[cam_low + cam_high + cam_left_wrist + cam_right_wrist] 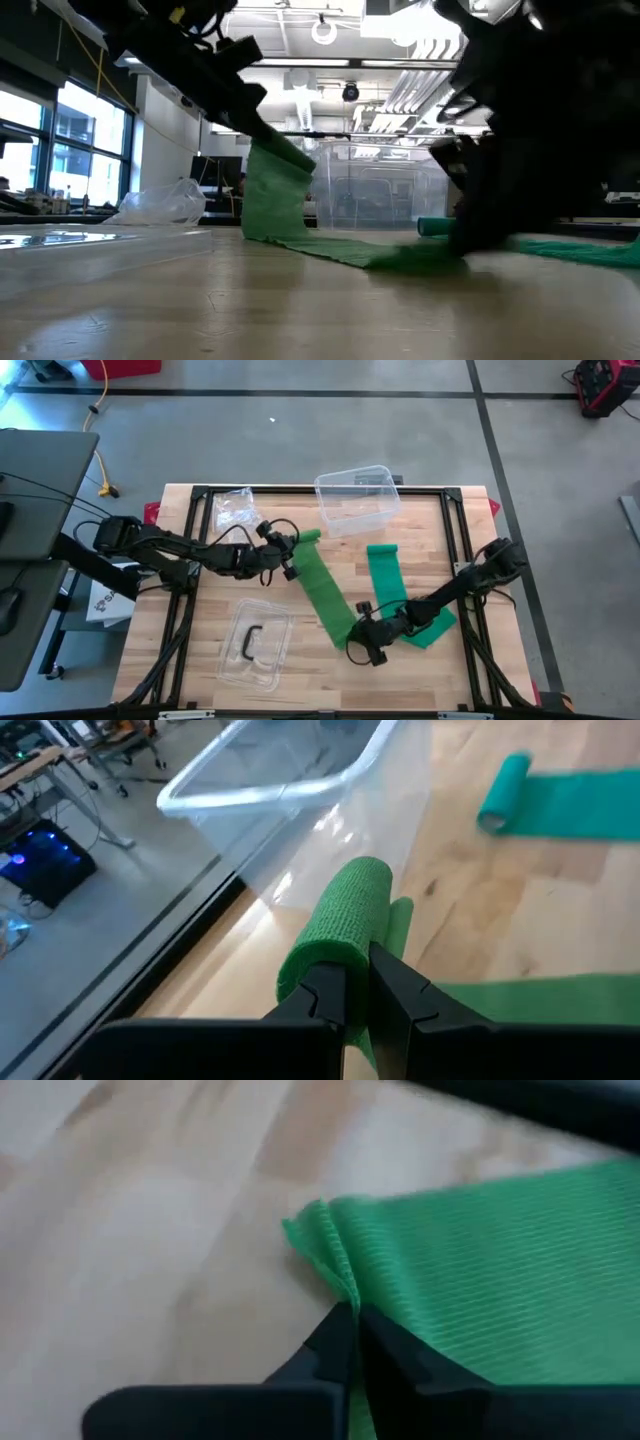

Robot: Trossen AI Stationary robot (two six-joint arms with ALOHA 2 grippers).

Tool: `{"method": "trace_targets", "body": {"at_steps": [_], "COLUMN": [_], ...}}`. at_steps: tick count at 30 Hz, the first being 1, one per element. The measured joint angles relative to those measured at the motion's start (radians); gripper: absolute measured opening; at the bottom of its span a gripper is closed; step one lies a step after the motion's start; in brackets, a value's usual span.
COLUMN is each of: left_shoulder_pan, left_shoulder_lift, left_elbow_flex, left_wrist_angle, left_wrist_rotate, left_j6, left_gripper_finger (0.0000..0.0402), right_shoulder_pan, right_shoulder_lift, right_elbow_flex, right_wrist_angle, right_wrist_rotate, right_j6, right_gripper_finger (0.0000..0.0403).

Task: Roll bandage
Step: Roll the green bandage

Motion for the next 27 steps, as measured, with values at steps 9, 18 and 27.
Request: {"method": "trace_targets", "body": {"at_steps": [9,18,27], "left_shoulder_pan": [0.068,-0.065,-0.174], "left_shoulder_lift": [0.039,0.093,0.100], "left_elbow_flex": [0.000,0.000,0.000], "left_wrist_angle": [-0.024,0.055,0.088], "left_wrist_rotate": [0.078,0.160,0.309], "left_j6": [-0.005,-0.044,-0.125], "left_gripper_finger": [0.0014,0.0014,0.0014], "right_shoulder_pan": [-0.071,0.118,0.144], "right_shoulder_lift": [-0.417,-0.645,-0.582], "right_elbow_flex": [0.007,0.258,0.621], "right_wrist_angle": [0.021,-0.204,-0.417], "right_wrist_rotate": [0.091,0.416,0.585], "right_j6": [-0.184,-0.375,-0.552], "right_gripper_finger": [0.0001,0.0000,0.0000]}}
